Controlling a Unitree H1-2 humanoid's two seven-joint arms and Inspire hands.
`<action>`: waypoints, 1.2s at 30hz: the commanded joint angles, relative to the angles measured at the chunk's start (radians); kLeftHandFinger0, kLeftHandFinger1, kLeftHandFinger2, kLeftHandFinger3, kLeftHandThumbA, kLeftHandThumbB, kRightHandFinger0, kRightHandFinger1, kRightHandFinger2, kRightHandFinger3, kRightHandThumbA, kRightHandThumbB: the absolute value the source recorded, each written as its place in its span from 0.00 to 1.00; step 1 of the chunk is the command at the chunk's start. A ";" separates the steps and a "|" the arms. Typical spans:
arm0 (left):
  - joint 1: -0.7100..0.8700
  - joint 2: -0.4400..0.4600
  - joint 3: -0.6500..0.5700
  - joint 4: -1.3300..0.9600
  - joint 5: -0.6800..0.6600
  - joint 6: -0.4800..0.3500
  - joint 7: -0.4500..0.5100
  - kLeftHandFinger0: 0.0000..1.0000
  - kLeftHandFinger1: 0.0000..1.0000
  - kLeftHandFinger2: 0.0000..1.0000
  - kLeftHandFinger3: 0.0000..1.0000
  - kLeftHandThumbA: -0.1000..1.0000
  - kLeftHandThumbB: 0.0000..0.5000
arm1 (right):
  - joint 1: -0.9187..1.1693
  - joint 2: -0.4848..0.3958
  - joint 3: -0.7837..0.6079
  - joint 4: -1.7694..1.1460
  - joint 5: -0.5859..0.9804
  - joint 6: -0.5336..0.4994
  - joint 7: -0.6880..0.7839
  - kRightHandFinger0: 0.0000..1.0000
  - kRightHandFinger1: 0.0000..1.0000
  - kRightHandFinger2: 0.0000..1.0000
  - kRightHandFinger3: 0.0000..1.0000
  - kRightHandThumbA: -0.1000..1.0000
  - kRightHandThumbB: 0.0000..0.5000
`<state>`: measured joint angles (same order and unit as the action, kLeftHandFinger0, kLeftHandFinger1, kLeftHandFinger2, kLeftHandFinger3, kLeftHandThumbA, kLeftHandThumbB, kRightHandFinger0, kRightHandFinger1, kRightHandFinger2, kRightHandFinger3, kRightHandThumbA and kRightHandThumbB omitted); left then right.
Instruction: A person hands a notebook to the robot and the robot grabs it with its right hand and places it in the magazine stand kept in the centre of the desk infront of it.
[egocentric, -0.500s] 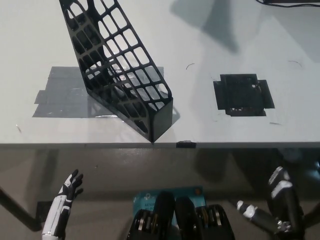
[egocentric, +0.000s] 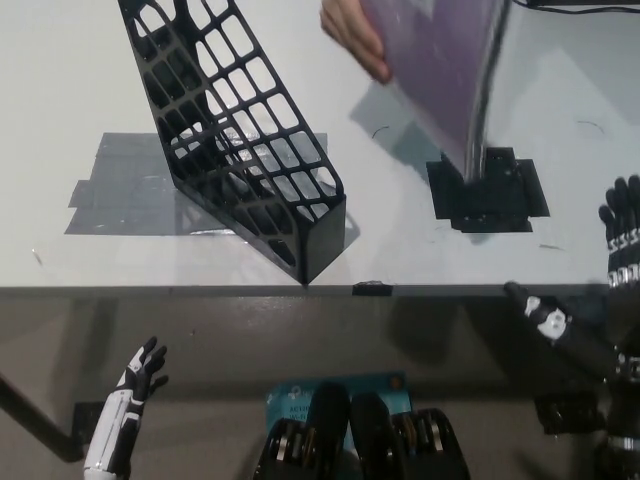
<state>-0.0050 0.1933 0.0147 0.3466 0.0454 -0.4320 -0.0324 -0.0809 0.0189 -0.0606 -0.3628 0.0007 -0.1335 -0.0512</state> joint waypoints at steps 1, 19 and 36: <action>-0.018 0.020 0.004 -0.010 0.007 -0.038 0.004 0.95 1.00 1.00 1.00 1.00 1.00 | -0.053 0.000 -0.021 -0.037 0.076 0.069 -0.008 1.00 1.00 1.00 1.00 0.95 0.26; -0.031 0.027 0.000 -0.003 0.010 -0.038 0.004 0.95 1.00 1.00 1.00 1.00 1.00 | -0.219 -0.007 -0.022 0.023 0.057 0.166 -0.004 1.00 1.00 1.00 1.00 1.00 0.25; -0.045 0.028 0.005 -0.014 0.007 -0.038 0.004 0.95 1.00 1.00 1.00 1.00 1.00 | -0.432 0.005 -0.009 0.240 0.075 0.207 0.007 1.00 1.00 1.00 1.00 1.00 0.43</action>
<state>-0.0377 0.2048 0.0144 0.3521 0.0503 -0.4326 -0.0324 -0.4466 0.0169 -0.0770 -0.1431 0.0536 0.0663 -0.0508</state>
